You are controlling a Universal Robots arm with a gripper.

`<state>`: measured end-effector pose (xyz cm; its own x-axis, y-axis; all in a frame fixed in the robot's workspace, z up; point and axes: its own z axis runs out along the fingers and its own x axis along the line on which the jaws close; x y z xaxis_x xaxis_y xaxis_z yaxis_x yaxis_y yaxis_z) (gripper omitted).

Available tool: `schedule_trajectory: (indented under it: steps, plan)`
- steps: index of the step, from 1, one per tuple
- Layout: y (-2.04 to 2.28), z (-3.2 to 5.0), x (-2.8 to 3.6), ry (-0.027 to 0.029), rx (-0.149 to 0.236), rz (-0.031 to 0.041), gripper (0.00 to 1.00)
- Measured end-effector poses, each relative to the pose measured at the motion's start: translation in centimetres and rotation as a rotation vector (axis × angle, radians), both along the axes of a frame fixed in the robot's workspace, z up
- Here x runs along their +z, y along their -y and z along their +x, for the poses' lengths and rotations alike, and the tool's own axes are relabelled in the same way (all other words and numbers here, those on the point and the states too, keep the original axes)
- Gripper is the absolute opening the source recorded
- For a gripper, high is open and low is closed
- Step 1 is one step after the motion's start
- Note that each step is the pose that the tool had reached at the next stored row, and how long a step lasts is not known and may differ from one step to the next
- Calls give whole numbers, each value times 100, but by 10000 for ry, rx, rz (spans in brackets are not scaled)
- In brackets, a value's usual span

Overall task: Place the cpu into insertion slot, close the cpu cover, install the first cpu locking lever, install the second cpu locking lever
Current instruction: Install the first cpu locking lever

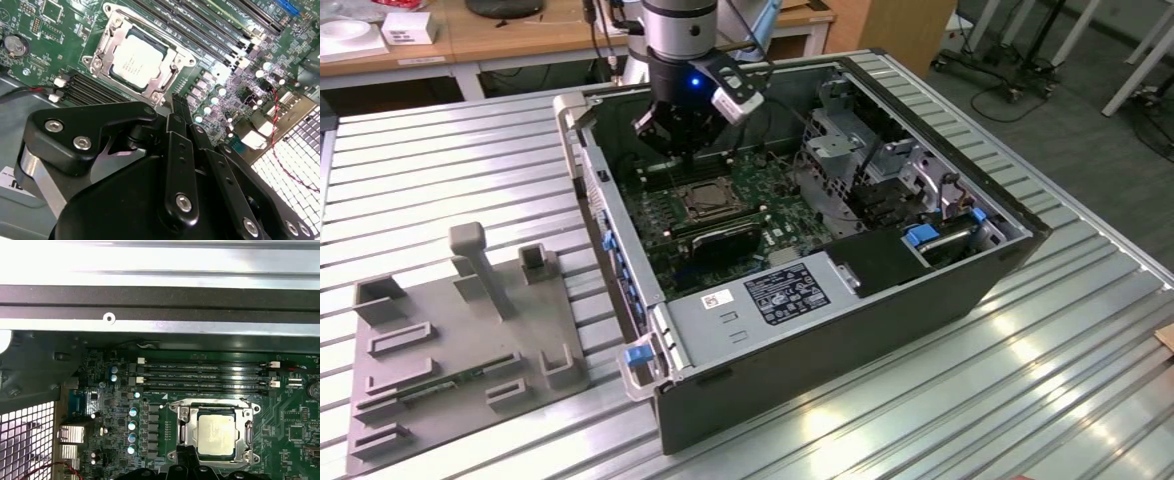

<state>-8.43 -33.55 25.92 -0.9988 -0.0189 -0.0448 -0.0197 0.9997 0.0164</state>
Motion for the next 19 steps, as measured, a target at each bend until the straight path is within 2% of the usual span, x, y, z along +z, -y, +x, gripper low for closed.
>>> schedule_trajectory:
  steps: [4, 11, 16, 19]
  plan:
    - [1, -20, 1, 2, 0, -2, 11]
    - [1, -201, -2, 66, 1, -2, 11]
    - [0, -216, -3, 74, 0, -1, 11]
    - [0, -260, -4, 94, 0, -1, 11]
